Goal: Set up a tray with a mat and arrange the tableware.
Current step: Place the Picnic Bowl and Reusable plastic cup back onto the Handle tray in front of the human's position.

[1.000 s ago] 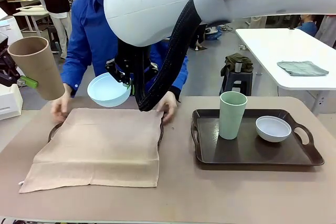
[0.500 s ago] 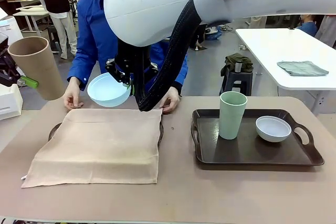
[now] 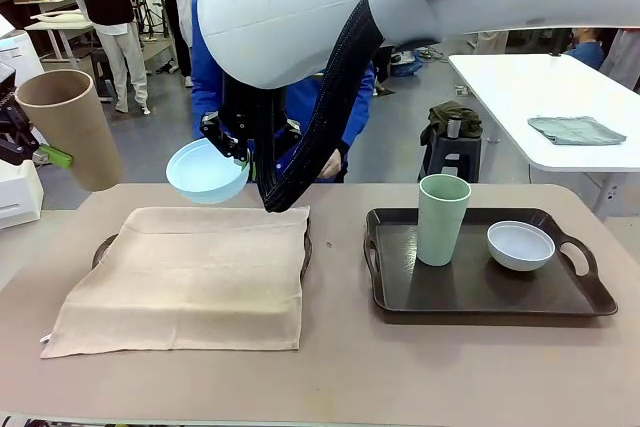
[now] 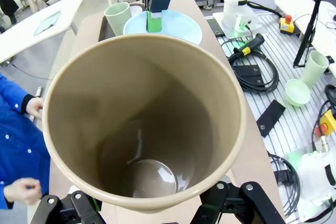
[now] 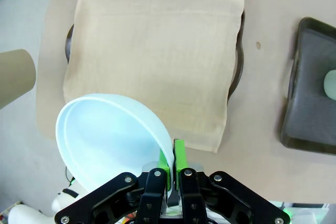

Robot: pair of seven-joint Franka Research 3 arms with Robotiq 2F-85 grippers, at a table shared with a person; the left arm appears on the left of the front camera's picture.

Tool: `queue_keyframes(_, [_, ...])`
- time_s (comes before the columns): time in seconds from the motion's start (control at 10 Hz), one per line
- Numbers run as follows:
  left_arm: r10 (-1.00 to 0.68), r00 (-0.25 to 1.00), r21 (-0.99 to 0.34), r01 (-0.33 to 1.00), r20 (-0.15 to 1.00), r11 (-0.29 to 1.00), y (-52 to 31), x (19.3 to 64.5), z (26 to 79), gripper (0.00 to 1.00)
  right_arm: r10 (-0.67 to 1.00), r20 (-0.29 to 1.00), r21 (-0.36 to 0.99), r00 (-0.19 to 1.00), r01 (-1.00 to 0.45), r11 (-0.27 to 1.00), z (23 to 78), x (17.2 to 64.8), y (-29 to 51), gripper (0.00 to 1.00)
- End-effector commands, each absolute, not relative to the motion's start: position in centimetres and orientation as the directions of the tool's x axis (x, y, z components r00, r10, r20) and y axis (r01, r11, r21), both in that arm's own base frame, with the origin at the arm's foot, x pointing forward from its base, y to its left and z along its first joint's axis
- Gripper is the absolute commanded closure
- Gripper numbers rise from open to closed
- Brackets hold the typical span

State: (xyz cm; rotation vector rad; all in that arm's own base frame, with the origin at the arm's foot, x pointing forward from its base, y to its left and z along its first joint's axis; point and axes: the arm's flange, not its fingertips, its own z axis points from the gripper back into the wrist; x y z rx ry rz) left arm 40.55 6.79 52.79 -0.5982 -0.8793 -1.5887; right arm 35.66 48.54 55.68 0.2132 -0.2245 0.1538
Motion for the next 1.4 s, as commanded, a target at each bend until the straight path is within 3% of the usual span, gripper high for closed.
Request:
queue_keyframes(0.0, [-0.597,-0.214,0.225,0.973,0.773,-0.056,6.9,40.8,53.0,1.0,0.126,0.237,0.19,0.963,-0.173,0.966,55.8,35.7,48.6,1.0])
queue_keyframes(0.1, [-0.591,-0.204,0.215,0.975,0.78,-0.052,6.8,40.5,52.8,0.16,0.127,0.236,0.192,0.963,-0.174,0.966,55.7,35.7,48.5,0.95])
queue_keyframes(0.8, [-0.542,-0.102,0.059,0.994,0.834,-0.096,5.1,44.8,41.2,0.16,0.111,0.135,0.196,0.985,-0.137,0.971,45.4,42.5,47.0,0.95])
queue_keyframes(1.1, [-0.547,-0.026,0.06,0.997,0.837,0.044,4.5,46.0,37.5,0.16,0.134,0.147,0.206,0.98,-0.163,0.965,41.8,43.6,47.1,0.95])
queue_keyframes(1.3, [-0.543,-0.032,0.075,0.996,0.839,0.056,3.7,47.2,36.1,0.16,0.14,0.196,0.206,0.971,-0.18,0.962,40.3,44.7,47.3,0.95])
